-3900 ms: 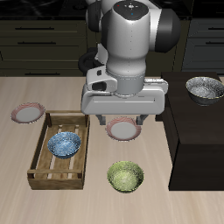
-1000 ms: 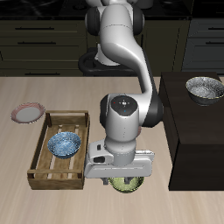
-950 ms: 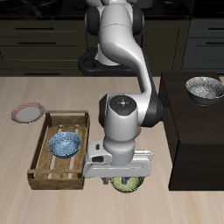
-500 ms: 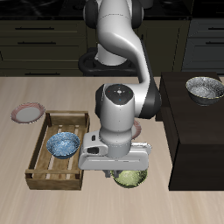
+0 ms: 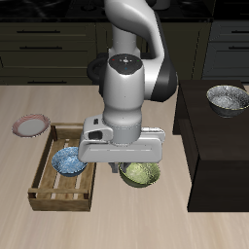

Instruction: Place the green bowl onto the plate that is next to the blue bowl

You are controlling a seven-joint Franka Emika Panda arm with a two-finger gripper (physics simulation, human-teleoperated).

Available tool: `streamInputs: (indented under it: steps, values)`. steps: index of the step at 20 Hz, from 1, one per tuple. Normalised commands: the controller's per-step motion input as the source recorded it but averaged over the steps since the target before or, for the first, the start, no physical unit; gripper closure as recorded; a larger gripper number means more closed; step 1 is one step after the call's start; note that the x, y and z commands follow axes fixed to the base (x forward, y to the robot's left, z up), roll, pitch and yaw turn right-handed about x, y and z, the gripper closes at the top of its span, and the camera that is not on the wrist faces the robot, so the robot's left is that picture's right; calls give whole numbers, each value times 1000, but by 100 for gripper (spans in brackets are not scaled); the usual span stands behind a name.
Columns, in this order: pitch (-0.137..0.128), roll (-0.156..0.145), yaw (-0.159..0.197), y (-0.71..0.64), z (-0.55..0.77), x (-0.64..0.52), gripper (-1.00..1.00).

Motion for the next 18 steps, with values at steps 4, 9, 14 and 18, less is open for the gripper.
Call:
streamInputs:
  steps: [4,9,14,18]
  values:
    - [-91,36,19,-352,486,-376,100]
    - [-79,-3,25,-270,418,-323,100]
    - [-71,12,20,-111,430,-348,100]
    - [-101,27,57,-138,330,-409,100]
